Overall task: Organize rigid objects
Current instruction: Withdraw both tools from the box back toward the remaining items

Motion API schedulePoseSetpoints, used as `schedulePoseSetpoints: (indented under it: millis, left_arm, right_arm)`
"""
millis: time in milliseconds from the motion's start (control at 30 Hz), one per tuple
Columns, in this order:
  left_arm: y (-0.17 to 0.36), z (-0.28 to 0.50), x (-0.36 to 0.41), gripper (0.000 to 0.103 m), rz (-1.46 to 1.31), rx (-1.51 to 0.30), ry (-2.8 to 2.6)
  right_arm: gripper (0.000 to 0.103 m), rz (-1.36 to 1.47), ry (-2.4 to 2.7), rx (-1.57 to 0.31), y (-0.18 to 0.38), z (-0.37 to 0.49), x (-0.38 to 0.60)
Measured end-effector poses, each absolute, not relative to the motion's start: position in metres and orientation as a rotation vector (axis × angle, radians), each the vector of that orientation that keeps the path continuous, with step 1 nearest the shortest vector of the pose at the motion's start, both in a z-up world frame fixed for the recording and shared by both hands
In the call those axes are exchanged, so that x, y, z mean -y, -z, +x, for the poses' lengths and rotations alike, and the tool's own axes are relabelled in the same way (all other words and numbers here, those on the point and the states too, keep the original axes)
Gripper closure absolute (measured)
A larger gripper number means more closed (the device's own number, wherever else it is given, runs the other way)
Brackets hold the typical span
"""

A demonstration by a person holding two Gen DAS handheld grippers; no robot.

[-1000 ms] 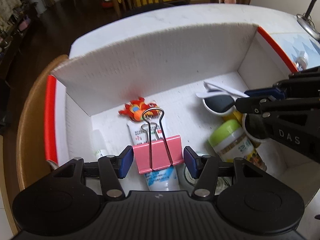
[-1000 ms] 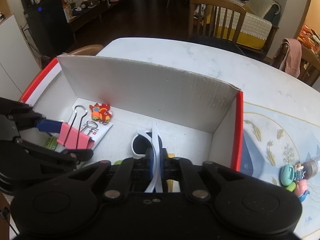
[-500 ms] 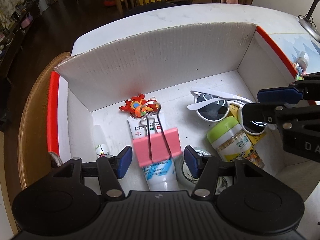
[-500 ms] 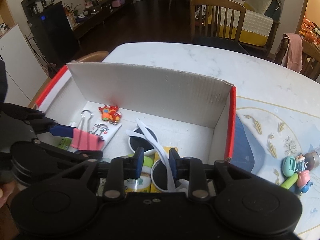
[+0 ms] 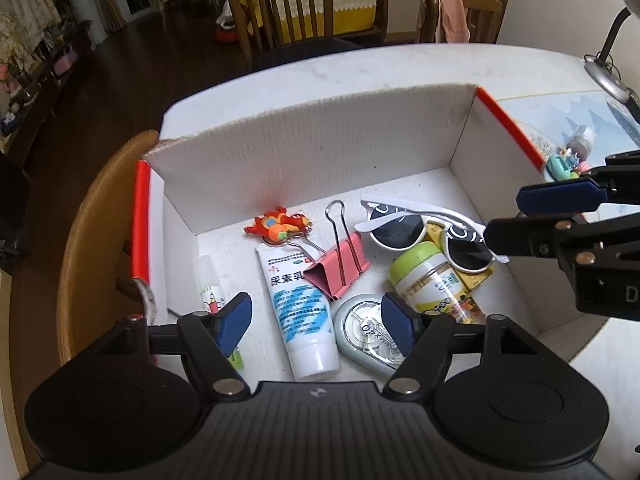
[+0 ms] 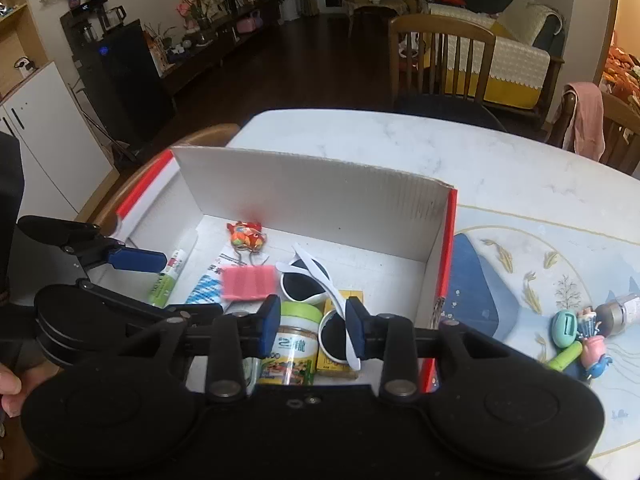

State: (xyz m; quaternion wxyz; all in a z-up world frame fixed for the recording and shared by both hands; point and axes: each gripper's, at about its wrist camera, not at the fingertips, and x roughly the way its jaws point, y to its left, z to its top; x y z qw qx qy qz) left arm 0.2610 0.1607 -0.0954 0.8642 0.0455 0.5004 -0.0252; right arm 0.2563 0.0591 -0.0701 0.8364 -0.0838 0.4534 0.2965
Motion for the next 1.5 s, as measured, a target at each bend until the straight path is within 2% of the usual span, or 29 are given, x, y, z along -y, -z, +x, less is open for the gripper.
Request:
schedulePoseSetpoints:
  millis: [267, 333, 567, 633, 733, 1100, 1467, 1500]
  left_arm:
    - [0.071, 0.236, -0.157, 0.031, 0.053, -0.982, 0.042]
    - [0.066, 0.230, -0.155, 0.031, 0.037, -0.967, 0.040]
    - [0.048, 0.208, -0.139, 0.031, -0.004, -0.909, 0.056]
    - [0.042, 0.203, -0.134, 0.030, -0.017, -0.894, 0.061]
    - [0.036, 0.195, -0.125, 0.020, -0.034, -0.873, 0.065]
    - [0.028, 0.180, -0.084, 0.020, -0.077, -0.842, 0.066]
    - [0.027, 0.178, -0.022, 0.017, -0.089, -0.815, 0.102]
    - [0.028, 0.179, -0.016, 0.013, -0.087, -0.816, 0.108]
  right_arm:
    - [0.058, -0.144, -0.671, -0.928, 0.048, 0.235, -0.040]
    - [0.052, -0.136, -0.676, -0.918, 0.042, 0.230, -0.035]
    - [0.043, -0.111, -0.693, -0.890, 0.026, 0.210, -0.011]
    - [0.038, -0.103, -0.697, -0.883, 0.022, 0.205, -0.003]
    - [0.033, -0.092, -0.698, -0.872, 0.016, 0.199, 0.010]
    - [0.009, -0.049, -0.703, -0.838, 0.002, 0.186, 0.063]
    - [0.004, -0.029, -0.661, -0.839, 0.011, 0.192, 0.128]
    - [0.004, -0.023, -0.654, -0.845, 0.014, 0.195, 0.135]
